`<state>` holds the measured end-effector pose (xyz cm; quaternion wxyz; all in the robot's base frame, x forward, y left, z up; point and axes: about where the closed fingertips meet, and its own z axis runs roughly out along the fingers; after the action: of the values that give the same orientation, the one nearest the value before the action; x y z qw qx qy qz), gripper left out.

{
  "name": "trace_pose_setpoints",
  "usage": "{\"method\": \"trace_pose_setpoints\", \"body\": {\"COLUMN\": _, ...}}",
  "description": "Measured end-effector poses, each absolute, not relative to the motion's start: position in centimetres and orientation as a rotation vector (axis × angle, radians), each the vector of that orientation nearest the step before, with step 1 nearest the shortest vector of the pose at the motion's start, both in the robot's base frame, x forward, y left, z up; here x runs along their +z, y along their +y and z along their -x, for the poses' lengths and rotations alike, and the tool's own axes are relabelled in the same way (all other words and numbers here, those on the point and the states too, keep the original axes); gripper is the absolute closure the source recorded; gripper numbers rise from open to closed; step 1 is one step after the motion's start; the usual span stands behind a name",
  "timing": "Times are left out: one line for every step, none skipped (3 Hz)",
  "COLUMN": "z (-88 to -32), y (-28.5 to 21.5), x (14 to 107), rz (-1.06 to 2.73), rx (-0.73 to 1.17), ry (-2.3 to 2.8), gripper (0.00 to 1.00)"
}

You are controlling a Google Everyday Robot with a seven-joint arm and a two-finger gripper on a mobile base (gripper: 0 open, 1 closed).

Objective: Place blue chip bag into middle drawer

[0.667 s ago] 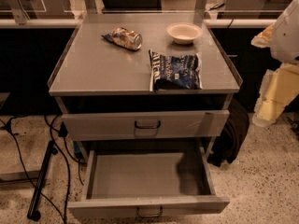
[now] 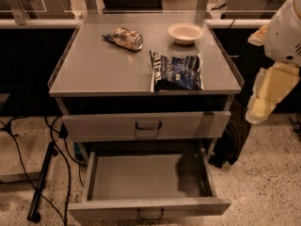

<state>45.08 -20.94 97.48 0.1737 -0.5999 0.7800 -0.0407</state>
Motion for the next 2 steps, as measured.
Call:
{"method": "trace_pose_setpoints", "body": {"z": -47.0, "y": -20.2, "x": 96.7, "rz": 1.671, "rx": -0.125, "ry": 2.200, "gripper": 0.00}}
{"method": "trace_pose_setpoints", "body": {"z": -49.5, "y": -18.8, "x": 95.5, "rz": 1.667, "rx": -0.136, "ry": 2.165, "gripper": 0.00}}
